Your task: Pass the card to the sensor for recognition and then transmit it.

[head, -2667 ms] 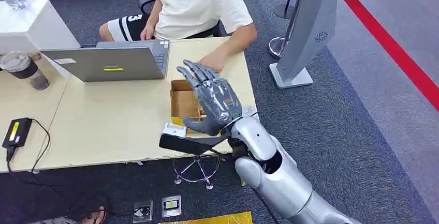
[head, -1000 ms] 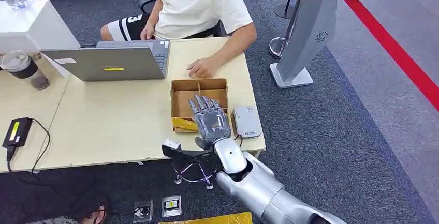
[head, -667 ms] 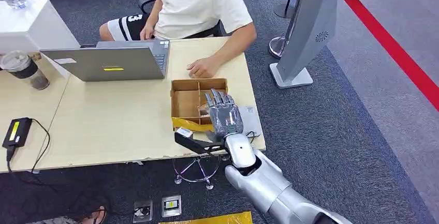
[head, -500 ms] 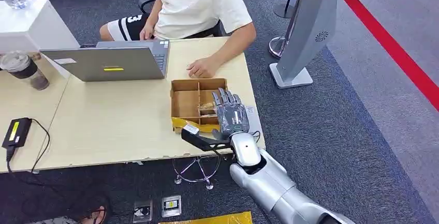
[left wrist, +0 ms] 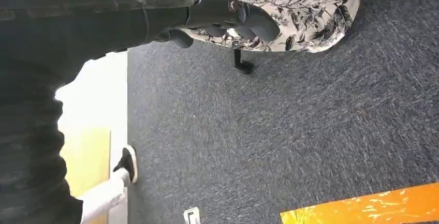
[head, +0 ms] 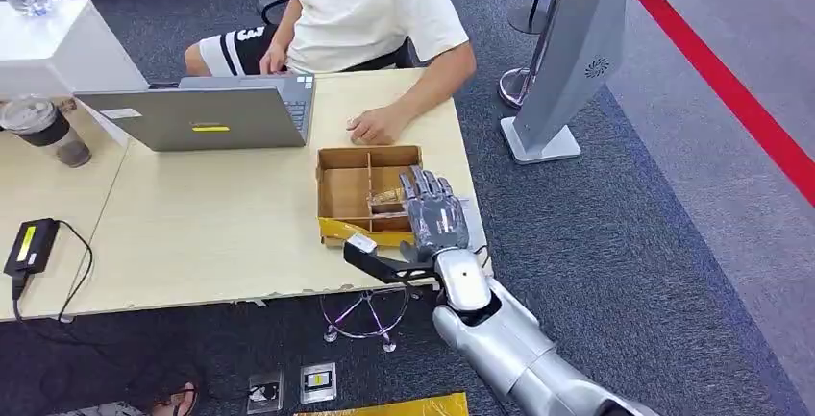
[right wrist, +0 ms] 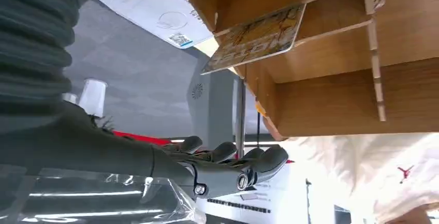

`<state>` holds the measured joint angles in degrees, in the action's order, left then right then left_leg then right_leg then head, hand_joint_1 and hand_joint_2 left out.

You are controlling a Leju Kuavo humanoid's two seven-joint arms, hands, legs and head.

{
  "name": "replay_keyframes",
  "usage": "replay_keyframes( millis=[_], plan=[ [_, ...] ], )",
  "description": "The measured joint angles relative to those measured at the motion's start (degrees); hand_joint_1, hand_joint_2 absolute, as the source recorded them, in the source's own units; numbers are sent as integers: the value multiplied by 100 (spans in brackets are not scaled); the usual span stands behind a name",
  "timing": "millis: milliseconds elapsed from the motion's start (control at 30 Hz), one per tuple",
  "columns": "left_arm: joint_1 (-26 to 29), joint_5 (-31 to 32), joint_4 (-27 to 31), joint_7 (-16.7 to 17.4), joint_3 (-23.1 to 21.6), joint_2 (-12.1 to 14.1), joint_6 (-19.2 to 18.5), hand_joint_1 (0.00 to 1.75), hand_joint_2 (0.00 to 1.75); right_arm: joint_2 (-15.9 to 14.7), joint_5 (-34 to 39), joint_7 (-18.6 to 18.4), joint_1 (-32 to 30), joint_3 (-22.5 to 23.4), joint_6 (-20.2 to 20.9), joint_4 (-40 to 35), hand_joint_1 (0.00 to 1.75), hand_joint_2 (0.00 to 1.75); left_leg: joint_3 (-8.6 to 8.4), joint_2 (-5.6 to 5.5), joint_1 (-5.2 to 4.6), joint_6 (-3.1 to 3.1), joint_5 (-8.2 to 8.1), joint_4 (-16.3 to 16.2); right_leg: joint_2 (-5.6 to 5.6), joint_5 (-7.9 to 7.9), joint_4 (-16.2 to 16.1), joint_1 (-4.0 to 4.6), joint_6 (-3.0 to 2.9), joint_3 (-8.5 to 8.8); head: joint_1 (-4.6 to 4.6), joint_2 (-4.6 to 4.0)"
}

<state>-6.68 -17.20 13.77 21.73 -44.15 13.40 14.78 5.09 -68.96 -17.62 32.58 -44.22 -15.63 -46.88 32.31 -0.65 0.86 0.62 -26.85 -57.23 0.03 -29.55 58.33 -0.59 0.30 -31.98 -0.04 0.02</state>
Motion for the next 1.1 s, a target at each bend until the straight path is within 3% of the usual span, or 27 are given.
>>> replay_keyframes(
  millis=[367,667,833,1100],
  plan=[
    [-1,-9,0,26,0,0,2,0,175,181,-41,76,-9,-2,17,0,7,175,0,0,0,0,0,0,0,0,0,0,0,0,0,0],
    [-1,-2,0,37,2,-2,-2,0,175,251,-11,28,-4,-4,15,31,37,175,0,-1,0,0,0,0,0,0,0,0,0,0,0,0],
    [-1,-4,0,37,2,-2,11,0,175,286,-9,13,35,-4,4,116,35,175,1,-1,0,0,0,0,0,0,0,0,0,0,0,0],
    [-1,-11,0,46,2,-17,17,0,175,365,-6,13,83,-4,7,249,47,175,1,-1,0,0,0,0,0,0,0,0,0,0,0,0]
  ],
)
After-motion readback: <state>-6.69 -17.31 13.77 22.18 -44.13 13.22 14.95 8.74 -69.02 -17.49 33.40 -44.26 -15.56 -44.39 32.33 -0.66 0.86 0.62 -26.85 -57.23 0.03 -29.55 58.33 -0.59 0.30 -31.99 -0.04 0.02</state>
